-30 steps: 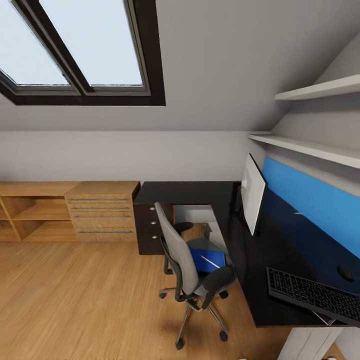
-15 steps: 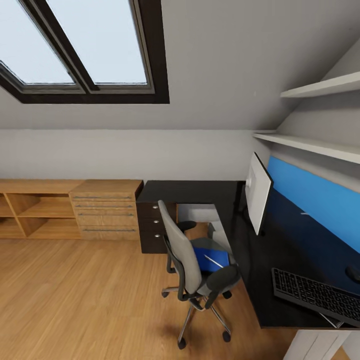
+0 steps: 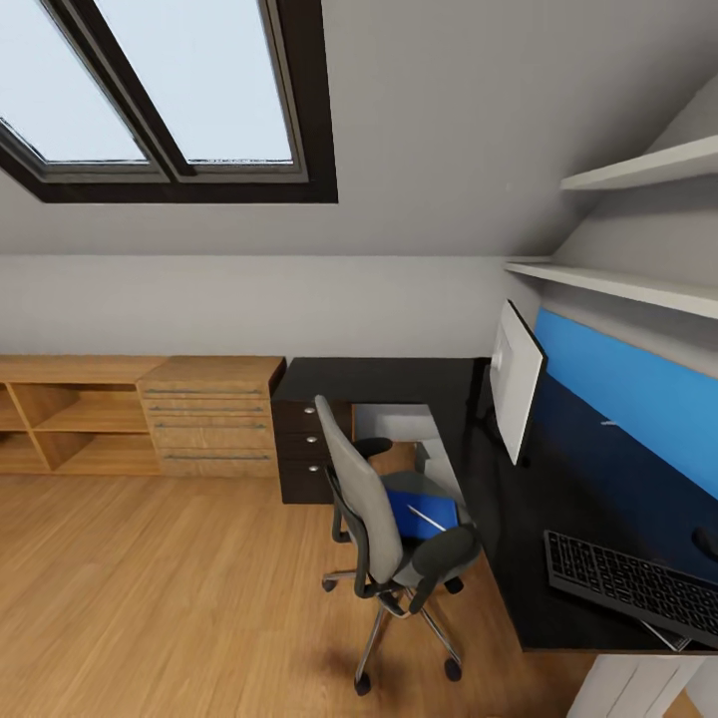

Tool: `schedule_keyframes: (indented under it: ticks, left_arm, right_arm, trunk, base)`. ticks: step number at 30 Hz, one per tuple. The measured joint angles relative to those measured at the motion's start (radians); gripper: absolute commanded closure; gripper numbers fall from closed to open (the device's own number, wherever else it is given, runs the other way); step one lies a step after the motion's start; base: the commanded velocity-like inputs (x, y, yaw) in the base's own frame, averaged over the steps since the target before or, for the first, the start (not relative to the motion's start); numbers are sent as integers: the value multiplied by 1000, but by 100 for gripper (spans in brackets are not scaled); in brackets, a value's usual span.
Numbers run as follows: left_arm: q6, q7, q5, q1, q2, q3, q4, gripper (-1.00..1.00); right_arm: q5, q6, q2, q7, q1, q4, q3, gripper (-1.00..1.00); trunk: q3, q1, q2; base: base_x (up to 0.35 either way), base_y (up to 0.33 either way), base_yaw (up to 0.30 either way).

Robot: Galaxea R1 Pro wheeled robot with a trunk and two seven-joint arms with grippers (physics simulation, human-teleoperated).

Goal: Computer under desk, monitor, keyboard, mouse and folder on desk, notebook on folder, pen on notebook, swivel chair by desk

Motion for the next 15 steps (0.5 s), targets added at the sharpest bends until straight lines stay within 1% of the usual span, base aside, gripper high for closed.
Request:
schedule_keyframes:
  ticks: [14, 15]
  left_arm:
    - [0, 2, 1, 0, -3, -1, -2, -100]
    - [0, 2, 1, 0, -3, -1, -2, -100]
  right_arm:
    - [1, 4, -1, 0, 0, 1, 0, -100]
    - [1, 4, -1, 0, 0, 1, 0, -100]
  trunk:
    - [-44, 54, -98]
    - [-47, 58, -105]
  base:
    - [0, 0, 0]
    - [0, 126, 0]
